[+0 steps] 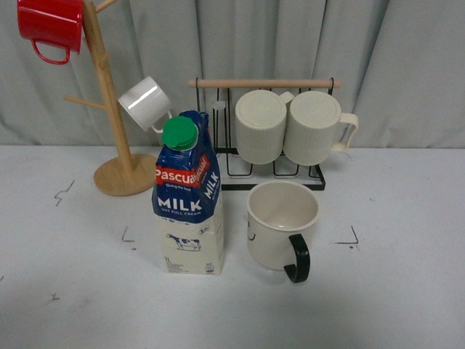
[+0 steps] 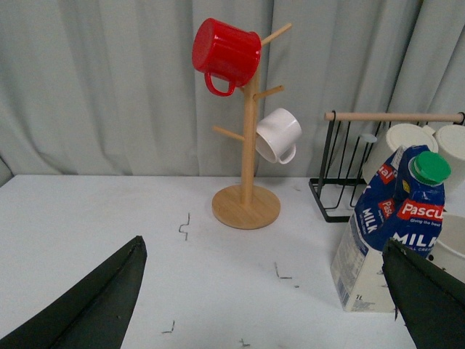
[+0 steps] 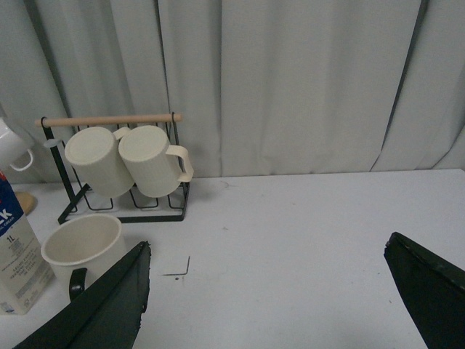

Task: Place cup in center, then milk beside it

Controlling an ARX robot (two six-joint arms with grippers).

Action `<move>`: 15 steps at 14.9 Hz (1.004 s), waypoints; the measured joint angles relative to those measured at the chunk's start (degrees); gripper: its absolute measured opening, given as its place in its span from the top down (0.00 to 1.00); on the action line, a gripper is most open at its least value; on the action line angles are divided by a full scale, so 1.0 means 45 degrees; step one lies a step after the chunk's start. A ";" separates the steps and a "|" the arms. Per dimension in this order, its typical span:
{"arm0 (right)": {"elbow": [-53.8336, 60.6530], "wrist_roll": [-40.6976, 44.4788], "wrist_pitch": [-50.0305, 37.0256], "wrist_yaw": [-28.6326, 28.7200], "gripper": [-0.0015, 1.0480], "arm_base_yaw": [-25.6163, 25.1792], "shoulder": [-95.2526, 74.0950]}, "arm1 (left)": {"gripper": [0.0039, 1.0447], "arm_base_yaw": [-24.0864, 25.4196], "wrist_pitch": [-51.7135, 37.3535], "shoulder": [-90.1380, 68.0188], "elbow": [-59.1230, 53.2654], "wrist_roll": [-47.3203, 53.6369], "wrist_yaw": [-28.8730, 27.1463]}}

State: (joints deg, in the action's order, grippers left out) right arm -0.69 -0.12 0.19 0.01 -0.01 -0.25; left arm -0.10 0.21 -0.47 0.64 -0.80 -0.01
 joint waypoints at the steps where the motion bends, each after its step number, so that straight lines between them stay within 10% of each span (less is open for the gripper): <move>1: 0.0000 0.0000 0.0000 -0.0005 0.06 0.0000 0.0000 | 0.06 0.0000 0.0000 0.0000 0.0000 0.0000 0.0000; 15: 0.0000 0.0000 0.0000 -0.0005 0.06 0.0000 0.0000 | 0.06 0.0000 0.0000 0.0000 0.0000 0.0000 0.0000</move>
State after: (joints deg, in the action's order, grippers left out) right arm -0.69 -0.12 0.19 -0.01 -0.01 -0.25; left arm -0.10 0.21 -0.47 0.64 -0.80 -0.01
